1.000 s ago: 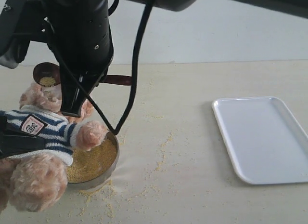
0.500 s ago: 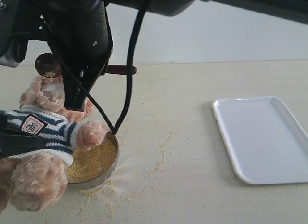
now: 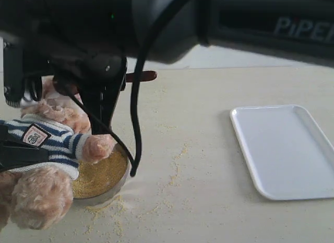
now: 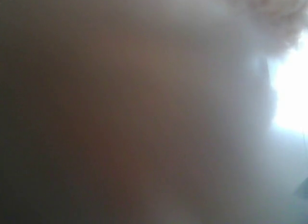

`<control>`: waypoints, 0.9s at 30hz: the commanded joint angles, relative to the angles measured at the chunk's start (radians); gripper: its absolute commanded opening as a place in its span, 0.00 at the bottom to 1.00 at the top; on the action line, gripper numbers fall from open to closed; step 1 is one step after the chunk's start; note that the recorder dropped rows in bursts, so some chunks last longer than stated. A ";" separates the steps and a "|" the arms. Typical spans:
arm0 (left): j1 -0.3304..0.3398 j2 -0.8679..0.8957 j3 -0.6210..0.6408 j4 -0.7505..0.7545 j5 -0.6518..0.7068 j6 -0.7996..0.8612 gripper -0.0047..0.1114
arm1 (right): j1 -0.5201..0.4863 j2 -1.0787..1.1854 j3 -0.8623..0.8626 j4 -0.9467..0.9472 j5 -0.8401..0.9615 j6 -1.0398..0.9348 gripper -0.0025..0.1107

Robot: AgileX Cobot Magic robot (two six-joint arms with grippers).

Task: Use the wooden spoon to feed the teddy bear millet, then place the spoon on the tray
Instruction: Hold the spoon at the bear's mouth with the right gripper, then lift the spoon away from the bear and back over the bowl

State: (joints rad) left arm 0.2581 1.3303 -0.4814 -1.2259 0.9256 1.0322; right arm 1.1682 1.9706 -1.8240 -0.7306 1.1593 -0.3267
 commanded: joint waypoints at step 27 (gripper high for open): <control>0.006 0.001 -0.042 0.034 0.012 0.024 0.08 | -0.297 -0.217 0.070 0.550 0.062 0.063 0.02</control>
State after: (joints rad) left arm 0.2581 1.3303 -0.5120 -1.1959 0.9269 1.0969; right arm 0.9310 1.7545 -1.7543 -0.3173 1.2210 -0.2213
